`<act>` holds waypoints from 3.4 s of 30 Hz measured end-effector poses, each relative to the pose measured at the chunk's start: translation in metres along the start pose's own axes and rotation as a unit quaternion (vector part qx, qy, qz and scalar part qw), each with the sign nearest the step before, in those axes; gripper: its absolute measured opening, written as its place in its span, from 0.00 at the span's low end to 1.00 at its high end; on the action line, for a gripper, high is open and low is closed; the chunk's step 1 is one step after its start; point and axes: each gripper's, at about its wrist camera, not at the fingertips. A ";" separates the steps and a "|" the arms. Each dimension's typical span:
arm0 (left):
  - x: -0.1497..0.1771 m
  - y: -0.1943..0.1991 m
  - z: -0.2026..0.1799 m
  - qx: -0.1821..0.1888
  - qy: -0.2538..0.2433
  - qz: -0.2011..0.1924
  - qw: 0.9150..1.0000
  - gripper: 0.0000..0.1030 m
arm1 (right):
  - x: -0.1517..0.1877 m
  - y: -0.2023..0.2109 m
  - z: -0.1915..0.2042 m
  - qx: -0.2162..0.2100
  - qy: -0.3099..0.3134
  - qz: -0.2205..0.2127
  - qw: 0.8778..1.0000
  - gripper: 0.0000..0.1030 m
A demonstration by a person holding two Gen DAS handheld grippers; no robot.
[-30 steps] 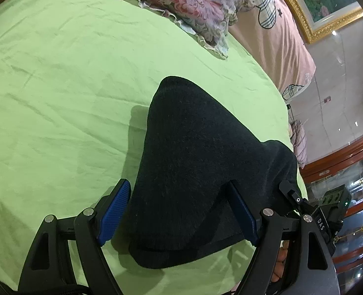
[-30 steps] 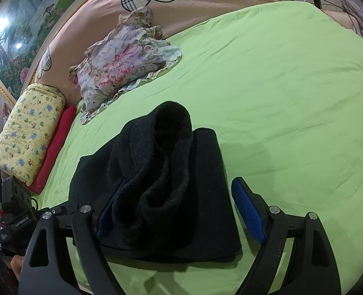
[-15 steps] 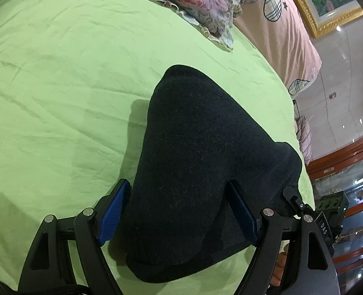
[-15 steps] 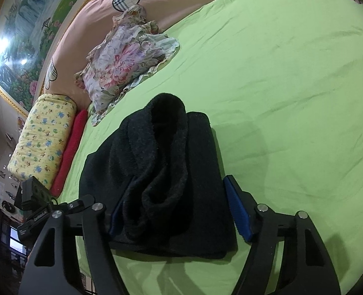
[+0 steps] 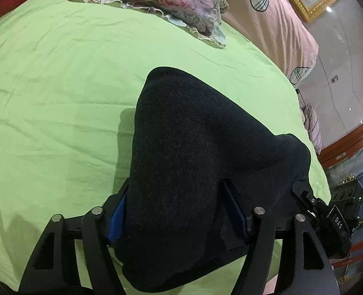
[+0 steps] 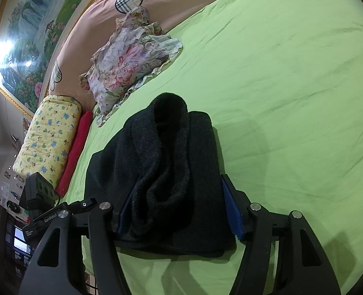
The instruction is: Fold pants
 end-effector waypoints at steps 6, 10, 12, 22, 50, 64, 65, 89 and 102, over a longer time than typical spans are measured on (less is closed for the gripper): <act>0.000 0.006 0.001 0.009 -0.004 -0.007 1.000 0.50 | 0.000 0.002 0.003 -0.003 0.003 -0.001 1.000 0.57; 0.000 0.012 -0.001 0.011 -0.005 -0.015 1.000 0.44 | 0.000 0.004 0.008 -0.005 0.005 -0.003 1.000 0.52; 0.001 0.017 -0.002 0.012 -0.004 -0.019 1.000 0.40 | 0.000 0.005 0.012 -0.002 0.011 -0.004 1.000 0.49; 0.000 0.042 -0.001 0.039 0.004 -0.040 0.998 0.31 | -0.001 0.012 0.032 -0.008 0.027 -0.012 1.000 0.45; -0.059 0.119 0.061 -0.009 0.028 -0.137 0.990 0.30 | -0.034 -0.054 0.134 -0.071 0.109 -0.001 0.992 0.43; -0.099 0.100 0.062 -0.041 0.024 -0.137 0.989 0.30 | -0.063 -0.093 0.139 -0.072 0.109 0.000 0.991 0.43; -0.101 0.097 0.063 -0.041 0.024 -0.136 0.990 0.30 | -0.064 -0.094 0.139 -0.071 0.107 0.001 0.992 0.43; -0.113 0.055 0.077 -0.069 0.029 -0.104 0.992 0.34 | -0.072 -0.132 0.109 -0.048 0.084 0.029 0.995 0.47; -0.100 0.037 0.107 -0.079 0.056 -0.099 0.990 0.69 | -0.073 -0.141 0.078 -0.002 0.080 0.032 0.996 0.57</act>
Point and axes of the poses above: each gripper's, at about its wrist camera, not at the fingertips, and y roughly against the way its jaws point, z to its left, x to its underside
